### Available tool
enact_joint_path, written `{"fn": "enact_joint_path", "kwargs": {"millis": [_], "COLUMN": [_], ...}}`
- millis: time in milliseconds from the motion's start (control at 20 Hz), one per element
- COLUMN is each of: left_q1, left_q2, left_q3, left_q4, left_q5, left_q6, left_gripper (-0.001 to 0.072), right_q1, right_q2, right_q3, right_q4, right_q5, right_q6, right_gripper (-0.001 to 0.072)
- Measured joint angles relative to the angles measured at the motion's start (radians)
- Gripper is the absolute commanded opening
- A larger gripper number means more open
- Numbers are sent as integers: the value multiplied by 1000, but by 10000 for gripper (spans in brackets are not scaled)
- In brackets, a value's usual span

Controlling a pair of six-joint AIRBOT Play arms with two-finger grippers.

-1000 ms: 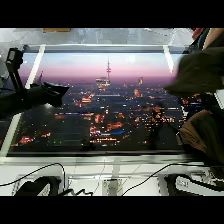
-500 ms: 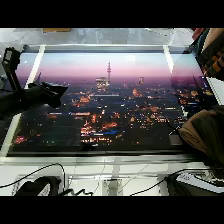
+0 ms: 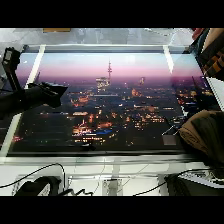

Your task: Fold the clothes and pants, and hang the long-sleeved shirts on hangers.

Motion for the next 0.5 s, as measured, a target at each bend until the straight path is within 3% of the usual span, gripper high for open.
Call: {"fn": "enact_joint_path", "kwargs": {"millis": [250,350,450,500], "left_q1": [0,0,0,0], "left_q2": [0,0,0,0], "left_q3": [0,0,0,0], "left_q4": [0,0,0,0], "left_q5": [0,0,0,0], "left_q6": [0,0,0,0], "left_gripper": [17,16,17,17], "right_q1": [-10,-11,-11,-11], "right_q2": [3,9,17,19], "right_q3": [-21,-25,-26,-26], "right_q4": [48,94,166,217], "right_q5": [3,4,3,0], "right_q6": [0,-4,-5,-6], "right_gripper": [658,418,87,62]}}
